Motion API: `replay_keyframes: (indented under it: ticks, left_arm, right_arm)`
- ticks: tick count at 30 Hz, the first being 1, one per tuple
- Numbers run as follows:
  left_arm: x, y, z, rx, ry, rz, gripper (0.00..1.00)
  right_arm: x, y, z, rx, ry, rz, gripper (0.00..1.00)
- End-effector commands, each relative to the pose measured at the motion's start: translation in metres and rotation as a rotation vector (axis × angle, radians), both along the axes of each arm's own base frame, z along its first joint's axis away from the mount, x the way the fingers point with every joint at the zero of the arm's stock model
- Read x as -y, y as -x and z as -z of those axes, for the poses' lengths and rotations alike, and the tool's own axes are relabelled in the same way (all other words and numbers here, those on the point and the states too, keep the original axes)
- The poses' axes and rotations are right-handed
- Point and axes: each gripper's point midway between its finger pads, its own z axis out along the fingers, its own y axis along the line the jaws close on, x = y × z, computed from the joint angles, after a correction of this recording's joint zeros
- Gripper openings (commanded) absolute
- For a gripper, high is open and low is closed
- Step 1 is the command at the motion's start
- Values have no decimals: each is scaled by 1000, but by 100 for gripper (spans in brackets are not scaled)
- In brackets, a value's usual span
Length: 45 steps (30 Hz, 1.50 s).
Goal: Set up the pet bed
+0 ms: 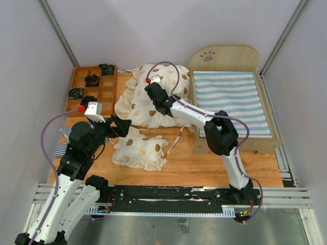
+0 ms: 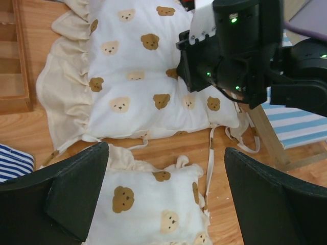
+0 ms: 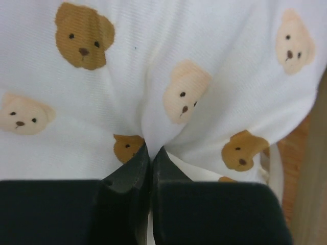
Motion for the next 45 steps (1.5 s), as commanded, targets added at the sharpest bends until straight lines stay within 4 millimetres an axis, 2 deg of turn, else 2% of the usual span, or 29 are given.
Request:
replay_keyframes:
  ticks: [1,5,8,13,15,20,24,30,36,40,43,45]
  left_arm:
    - [-3,-1,-4,25,-12,-11,99]
    - [-6,-3,-2,15,-16,-32,99]
    - [-7,-5,-1,9,-22,-43,94]
    - [-4,-8,0,-15,-9,-39,92]
    - [2,-8,-7,-19,14,-12,92]
    - [28,-11,-24,-71,119,83,88]
    - [50,-25,-25,-147,179,150,84]
    - [89,-49,-19,-223,271,266,76]
    - [138,-78,-15,-251,272,309,74]
    - [178,-98,-4,-303,273,345,69]
    - [209,-109,-2,-304,287,374,68]
    - [225,-119,8,-330,280,373,67]
  right_arm:
    - [5,1,-98,155,3,-106,0]
    - [21,20,-158,243,-13,-175,0]
    - [40,34,-197,288,-12,-178,0]
    - [78,76,-267,337,-72,-190,0]
    - [94,92,-291,375,-100,-182,0]
    - [160,121,-345,507,-53,-55,0]
    - [216,147,-387,608,-5,81,0]
    - [283,182,-433,725,55,271,0]
    - [339,214,-462,772,139,524,0]
    - [356,225,-475,780,212,620,0]
    - [355,223,-485,790,250,640,0]
    - [359,223,-489,790,279,667,0]
